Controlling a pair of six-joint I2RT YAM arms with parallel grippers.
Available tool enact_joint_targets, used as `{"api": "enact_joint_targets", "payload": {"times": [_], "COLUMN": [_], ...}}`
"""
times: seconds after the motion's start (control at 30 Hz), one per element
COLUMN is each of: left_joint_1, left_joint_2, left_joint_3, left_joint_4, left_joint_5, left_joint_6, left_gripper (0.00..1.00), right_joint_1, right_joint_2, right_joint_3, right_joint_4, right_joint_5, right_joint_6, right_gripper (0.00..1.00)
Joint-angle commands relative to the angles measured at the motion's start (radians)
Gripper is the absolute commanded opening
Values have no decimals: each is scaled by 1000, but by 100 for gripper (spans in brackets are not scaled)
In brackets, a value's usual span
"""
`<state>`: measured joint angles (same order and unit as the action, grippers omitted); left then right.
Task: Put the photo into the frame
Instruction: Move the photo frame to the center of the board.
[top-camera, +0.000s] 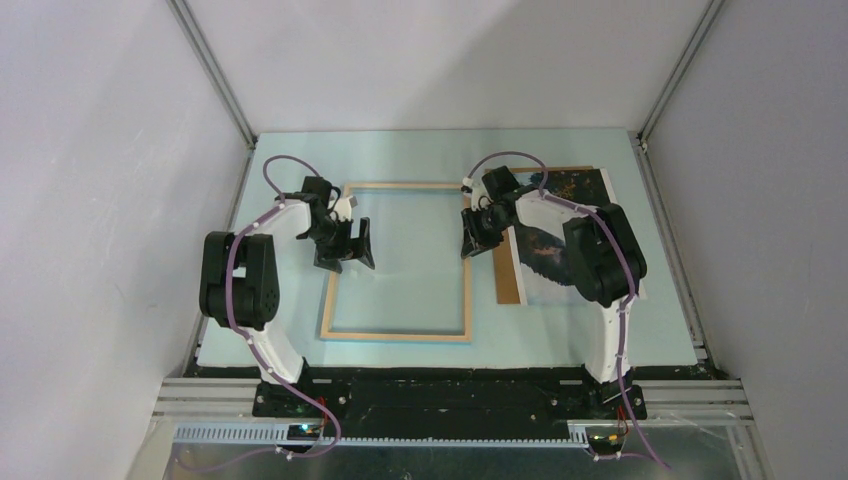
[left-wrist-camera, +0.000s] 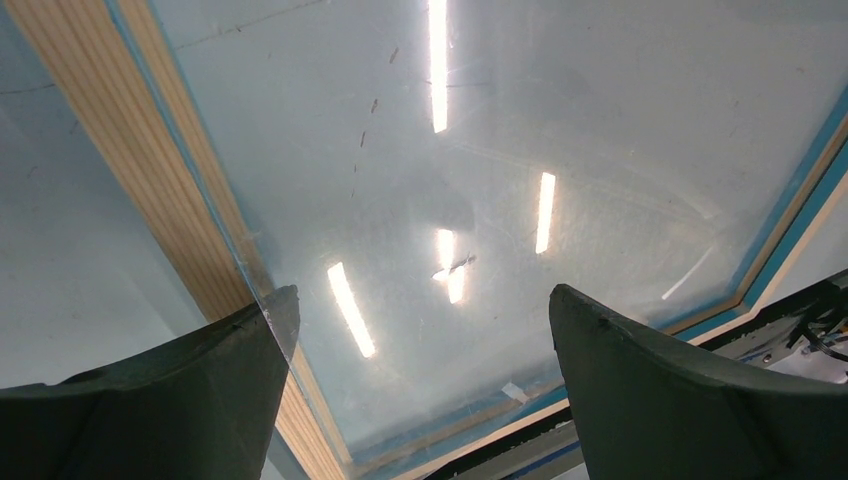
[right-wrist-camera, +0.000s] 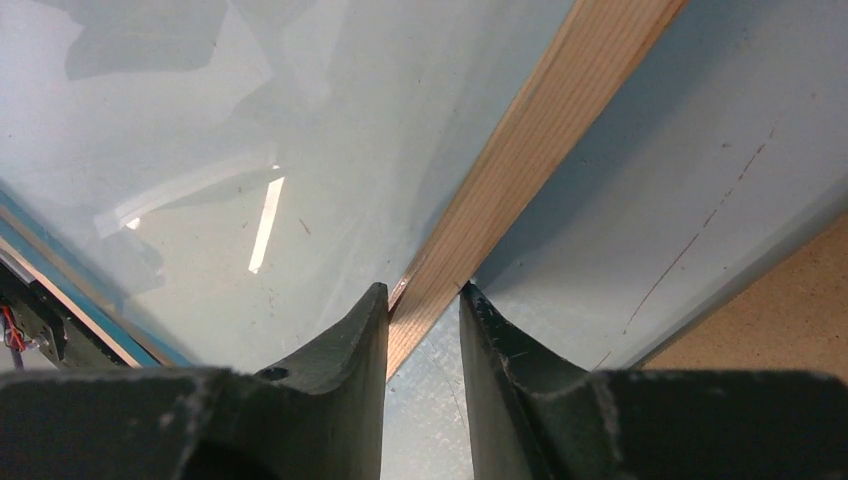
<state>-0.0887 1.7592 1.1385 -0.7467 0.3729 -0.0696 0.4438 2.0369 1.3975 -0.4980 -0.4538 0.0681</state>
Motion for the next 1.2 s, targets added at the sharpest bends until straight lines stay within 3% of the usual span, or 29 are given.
{"api": "enact_joint_targets", "payload": {"times": [0.0,0.53,1.17], "left_joint_1": [-6,-91,-98], "left_joint_2": [-29,58,-20], "left_joint_3": [16,69,39], "left_joint_4": [-4,15,-7], "left_joint_5": [40,184,15], "left_joint_6": [20,2,-1], "left_gripper": [100,100,100], "right_joint_1": [-17,-83,-89], "right_joint_2": [22,6,6], "right_joint_3": [19,19,16], "right_joint_4": [-14,-47,-53], "right_joint_5": [22,89,94], "right_joint_6": [-10,-42,-53], "right_gripper": [26,15,14]}}
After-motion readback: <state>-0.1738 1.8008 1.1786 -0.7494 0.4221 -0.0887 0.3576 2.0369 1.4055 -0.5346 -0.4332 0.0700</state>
